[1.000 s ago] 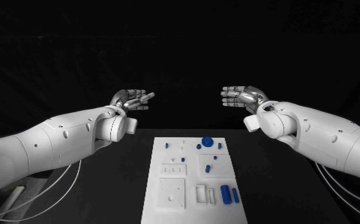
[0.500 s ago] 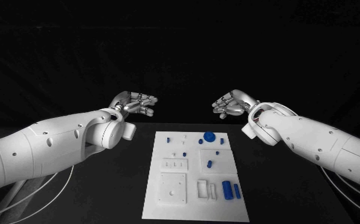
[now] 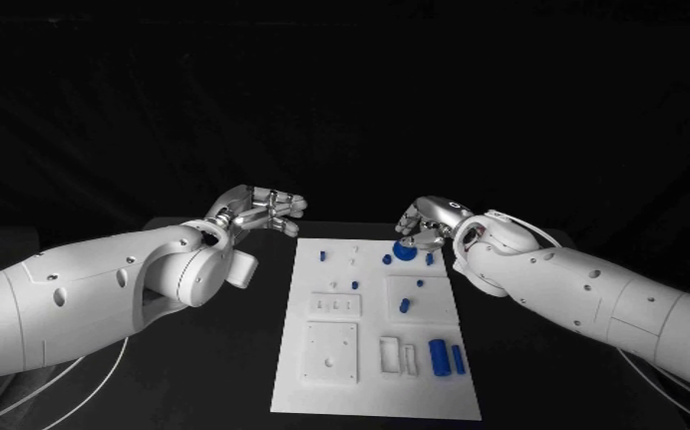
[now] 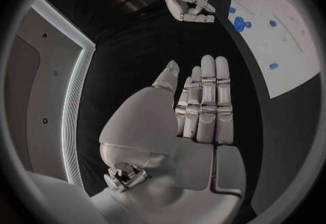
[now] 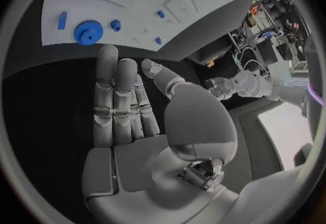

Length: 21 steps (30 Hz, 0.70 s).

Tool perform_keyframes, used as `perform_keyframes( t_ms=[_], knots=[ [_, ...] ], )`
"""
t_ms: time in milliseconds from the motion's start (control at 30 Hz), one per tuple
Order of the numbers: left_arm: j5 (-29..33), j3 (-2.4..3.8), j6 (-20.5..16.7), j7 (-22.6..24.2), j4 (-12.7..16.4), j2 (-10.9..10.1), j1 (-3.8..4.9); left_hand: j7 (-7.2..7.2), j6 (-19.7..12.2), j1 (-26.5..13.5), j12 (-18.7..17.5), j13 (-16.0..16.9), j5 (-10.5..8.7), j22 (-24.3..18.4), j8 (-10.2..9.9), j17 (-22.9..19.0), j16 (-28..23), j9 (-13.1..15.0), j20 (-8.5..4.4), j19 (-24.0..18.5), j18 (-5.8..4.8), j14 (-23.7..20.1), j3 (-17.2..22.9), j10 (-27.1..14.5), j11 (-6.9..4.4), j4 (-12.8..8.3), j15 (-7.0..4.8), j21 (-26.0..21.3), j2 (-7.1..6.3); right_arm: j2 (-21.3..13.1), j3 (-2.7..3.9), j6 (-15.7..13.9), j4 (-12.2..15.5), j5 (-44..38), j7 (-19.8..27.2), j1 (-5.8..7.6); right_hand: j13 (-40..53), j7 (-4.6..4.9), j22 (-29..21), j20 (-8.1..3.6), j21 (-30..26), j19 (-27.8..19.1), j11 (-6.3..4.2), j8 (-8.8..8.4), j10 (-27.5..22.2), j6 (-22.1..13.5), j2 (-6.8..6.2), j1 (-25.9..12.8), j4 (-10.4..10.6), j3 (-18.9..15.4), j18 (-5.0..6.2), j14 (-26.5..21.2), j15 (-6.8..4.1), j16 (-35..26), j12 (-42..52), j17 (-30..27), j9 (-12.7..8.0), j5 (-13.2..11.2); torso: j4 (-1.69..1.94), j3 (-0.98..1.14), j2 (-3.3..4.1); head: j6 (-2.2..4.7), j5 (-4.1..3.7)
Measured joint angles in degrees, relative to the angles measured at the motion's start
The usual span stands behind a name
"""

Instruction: Assemble the parts on the task board

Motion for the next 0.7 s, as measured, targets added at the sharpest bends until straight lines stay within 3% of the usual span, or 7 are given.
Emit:
perform_keyframes(
  t_ms=[100,267,433,700],
  knots=[
    [-0.1,0.04,0.2,0.0,1.1,-0.2,0.0,0.3,0.3,0.0,0.0,0.0,0.0,0.3,0.0,0.2,0.4,0.0,0.0,0.0,0.0,0.0,0.0,-2.8,0.92,0.0,0.0,0.7,0.0,0.7,0.0,-0.9,-0.7,-3.1,-1.0,-0.66,0.0,0.0,1.1,0.0,0.0,0.0,0.0,0.0,0.0,0.0,-0.4,0.4,0.6,1.0,-0.01,0.0,0.0,0.8,0.0,-0.1,0.0,-3.5,0.26,-0.15,0.84,0.18,-0.02],
    [-0.2,0.14,0.5,0.0,2.4,-0.3,0.0,0.3,0.3,0.0,0.0,0.0,0.0,0.6,0.0,0.6,1.0,0.0,0.4,-0.4,0.03,-0.3,-0.3,-5.4,1.84,-0.3,0.31,1.1,0.0,1.8,0.0,-2.2,-1.9,-6.8,-2.4,-1.42,0.0,0.0,2.3,0.0,0.0,0.0,0.22,0.0,-0.2,0.0,-1.09,1.1,1.1,2.0,-0.01,0.0,0.0,1.5,0.0,-0.1,0.0,-4.3,0.66,-0.44,2.1,0.43,-0.27],
    [-0.2,0.29,0.7,0.0,3.7,-0.7,0.0,0.3,0.3,-0.2,0.0,0.0,0.0,0.7,0.0,0.7,1.0,0.0,0.51,-0.5,0.09,-0.3,-0.4,-5.8,1.84,-0.7,0.31,1.3,-0.17,2.8,-0.01,-3.6,-3.0,-10.0,-3.9,-1.9,0.0,0.0,3.6,0.08,0.0,0.1,0.2,0.0,-0.2,0.0,-2.19,1.4,1.5,4.0,-0.04,0.0,-0.01,2.4,0.0,-0.3,0.0,-5.7,1.08,-0.72,3.28,0.74,-0.58],
    [-0.2,1.01,1.0,0.0,5.2,-0.9,0.02,0.81,-0.2,-0.7,0.0,0.0,0.0,0.7,0.0,0.7,1.4,0.0,0.72,-0.7,0.1,-0.5,-0.8,-7.1,2.15,-1.4,0.51,1.7,-0.21,4.3,-0.01,-5.4,-4.4,-13.3,-5.9,-2.12,0.0,0.0,6.0,0.19,0.3,0.9,0.2,0.0,-0.2,0.0,-3.18,0.9,2.8,4.3,-0.08,-0.2,0.17,2.9,0.0,-0.7,0.0,-7.0,1.63,-1.07,4.66,0.83,-0.99]
  ],
)
